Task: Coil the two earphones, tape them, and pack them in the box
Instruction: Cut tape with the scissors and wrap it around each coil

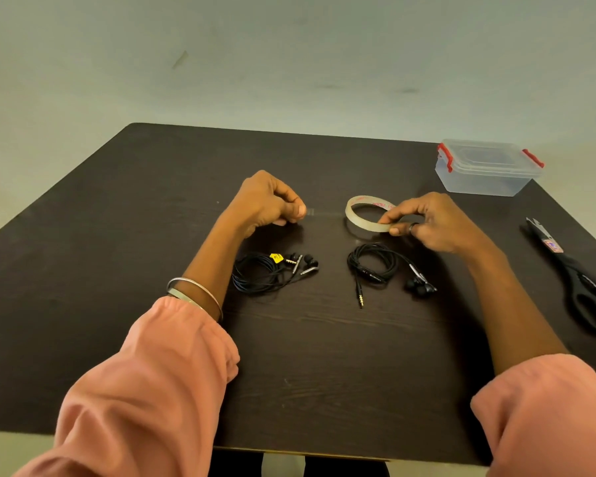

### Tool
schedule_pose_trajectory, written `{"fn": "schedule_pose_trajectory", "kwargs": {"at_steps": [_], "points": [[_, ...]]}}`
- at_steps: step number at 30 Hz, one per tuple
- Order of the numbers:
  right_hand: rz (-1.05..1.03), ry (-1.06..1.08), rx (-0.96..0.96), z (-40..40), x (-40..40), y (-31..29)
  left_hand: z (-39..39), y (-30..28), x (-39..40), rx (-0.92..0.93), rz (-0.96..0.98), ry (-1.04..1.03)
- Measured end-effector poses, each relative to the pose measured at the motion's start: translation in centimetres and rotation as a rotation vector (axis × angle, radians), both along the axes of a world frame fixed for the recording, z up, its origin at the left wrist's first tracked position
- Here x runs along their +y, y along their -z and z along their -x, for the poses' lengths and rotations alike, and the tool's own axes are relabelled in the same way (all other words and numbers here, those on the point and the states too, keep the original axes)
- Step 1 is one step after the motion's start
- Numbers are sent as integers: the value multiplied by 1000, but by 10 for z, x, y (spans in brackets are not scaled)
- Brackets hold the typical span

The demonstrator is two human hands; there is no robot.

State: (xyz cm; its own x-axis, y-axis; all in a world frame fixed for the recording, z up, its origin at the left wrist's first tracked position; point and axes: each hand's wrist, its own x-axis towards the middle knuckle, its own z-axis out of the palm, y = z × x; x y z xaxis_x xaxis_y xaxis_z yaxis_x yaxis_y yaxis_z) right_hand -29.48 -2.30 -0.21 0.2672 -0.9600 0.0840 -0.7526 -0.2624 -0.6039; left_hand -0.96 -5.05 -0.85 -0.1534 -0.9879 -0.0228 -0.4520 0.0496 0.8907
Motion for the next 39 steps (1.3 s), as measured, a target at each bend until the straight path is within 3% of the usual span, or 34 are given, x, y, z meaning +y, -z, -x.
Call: {"fn": "schedule_pose_trajectory", "kwargs": {"at_steps": [16, 26, 30, 34, 39], "points": [[61, -47, 110, 23, -3, 3, -11, 6, 2, -13, 28, 54], [84, 13, -46, 15, 7, 5, -5, 13, 8, -66, 82, -18], [260, 162, -153, 11, 12, 6, -3, 17, 14, -44, 110, -51], [279, 286, -65, 14, 27, 9, 1, 20, 18, -21, 142, -102], [362, 685, 20, 46, 67, 5, 8, 21, 26, -46, 162, -92]]}}
